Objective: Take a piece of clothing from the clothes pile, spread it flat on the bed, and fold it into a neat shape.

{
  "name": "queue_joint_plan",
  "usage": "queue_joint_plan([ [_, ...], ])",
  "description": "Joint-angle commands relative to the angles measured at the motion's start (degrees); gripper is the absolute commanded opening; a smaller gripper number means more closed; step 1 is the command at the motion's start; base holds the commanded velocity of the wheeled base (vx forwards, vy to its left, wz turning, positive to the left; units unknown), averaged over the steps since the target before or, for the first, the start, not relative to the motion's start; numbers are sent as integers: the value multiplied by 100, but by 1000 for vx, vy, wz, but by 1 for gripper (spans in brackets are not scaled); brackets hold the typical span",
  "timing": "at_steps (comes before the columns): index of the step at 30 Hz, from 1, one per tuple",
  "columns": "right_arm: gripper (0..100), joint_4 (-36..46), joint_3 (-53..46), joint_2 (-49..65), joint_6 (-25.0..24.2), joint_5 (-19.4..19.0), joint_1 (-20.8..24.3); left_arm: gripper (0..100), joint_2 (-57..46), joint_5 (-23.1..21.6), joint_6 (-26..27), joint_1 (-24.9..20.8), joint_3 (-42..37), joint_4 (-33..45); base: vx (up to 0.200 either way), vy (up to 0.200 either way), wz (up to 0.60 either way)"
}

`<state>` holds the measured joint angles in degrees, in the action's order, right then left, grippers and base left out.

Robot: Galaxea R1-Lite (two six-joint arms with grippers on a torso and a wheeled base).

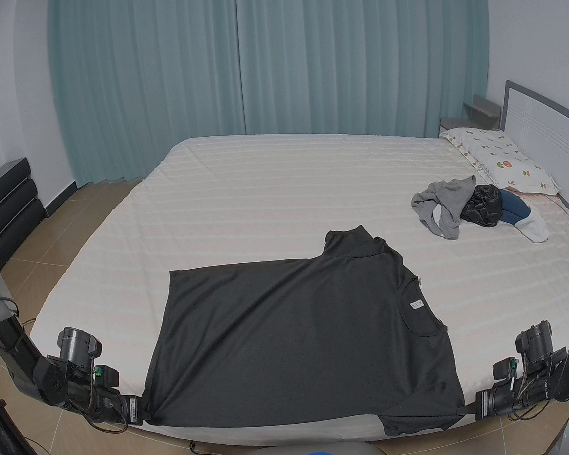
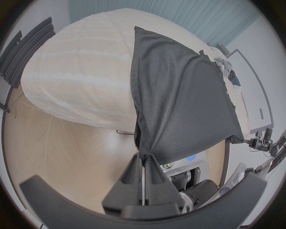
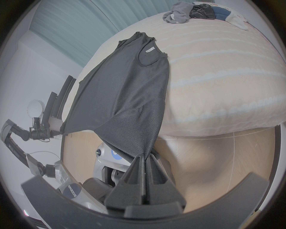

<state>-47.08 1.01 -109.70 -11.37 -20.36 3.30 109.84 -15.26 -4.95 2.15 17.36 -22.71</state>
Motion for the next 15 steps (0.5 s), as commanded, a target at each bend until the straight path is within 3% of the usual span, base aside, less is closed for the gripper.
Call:
queue_joint_plan([
  [1,0,322,-101,441,232,6,-14,0,-94,94,161,-12,-22,206,0,0,0],
  [10,0,67,-57,599,223,-21,-58,0,-367,94,91,5,162,285,0,0,0],
  [15,0,-504,110,573,-14,-12,-58,0,-577,85,-551,-12,576,258,0,0,0],
])
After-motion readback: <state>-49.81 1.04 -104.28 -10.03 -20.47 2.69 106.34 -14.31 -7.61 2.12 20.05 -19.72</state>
